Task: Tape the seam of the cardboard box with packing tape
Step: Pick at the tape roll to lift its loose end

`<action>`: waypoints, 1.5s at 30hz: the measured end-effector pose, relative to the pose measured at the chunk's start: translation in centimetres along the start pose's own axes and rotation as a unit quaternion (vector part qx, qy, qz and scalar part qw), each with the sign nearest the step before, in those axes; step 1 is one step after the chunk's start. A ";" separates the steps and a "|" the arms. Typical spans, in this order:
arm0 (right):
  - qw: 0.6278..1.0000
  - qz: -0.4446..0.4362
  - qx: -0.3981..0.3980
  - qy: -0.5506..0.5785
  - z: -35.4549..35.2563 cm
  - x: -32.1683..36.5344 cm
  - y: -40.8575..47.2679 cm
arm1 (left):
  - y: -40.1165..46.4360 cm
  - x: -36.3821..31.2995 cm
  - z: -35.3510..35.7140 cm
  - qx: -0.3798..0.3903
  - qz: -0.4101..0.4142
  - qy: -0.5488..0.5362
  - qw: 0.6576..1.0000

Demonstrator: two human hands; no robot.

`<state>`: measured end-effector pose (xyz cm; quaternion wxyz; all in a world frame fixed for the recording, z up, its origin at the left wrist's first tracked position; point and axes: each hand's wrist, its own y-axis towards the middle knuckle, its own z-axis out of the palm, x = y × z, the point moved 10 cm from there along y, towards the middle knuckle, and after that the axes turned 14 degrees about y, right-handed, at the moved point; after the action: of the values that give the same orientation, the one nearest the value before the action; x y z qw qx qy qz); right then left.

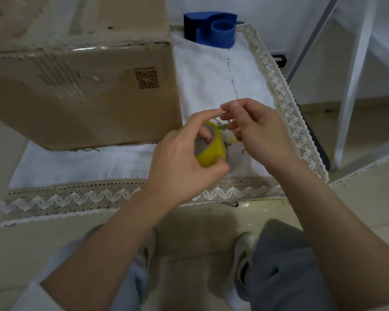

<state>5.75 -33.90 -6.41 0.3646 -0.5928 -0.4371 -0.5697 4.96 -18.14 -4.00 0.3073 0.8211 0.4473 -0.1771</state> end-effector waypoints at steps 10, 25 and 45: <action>0.997 0.014 0.047 0.053 0.6 1.3 -1.3 | -0.1 0.2 -1.4 -0.078 -0.044 -0.209 0.974; 0.984 -0.158 0.052 0.057 0.3 3.9 -2.2 | 0.2 0.2 -1.0 -0.088 -0.032 -0.227 0.969; 0.979 -0.190 0.074 -0.004 0.8 4.3 -2.3 | 0.4 1.0 -0.6 -0.052 -0.039 -0.195 0.979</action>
<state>3.72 -31.88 -2.31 0.2913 -0.4727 -0.5841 -0.5921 5.85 -17.33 -3.95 0.4237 0.7358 0.4191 -0.3218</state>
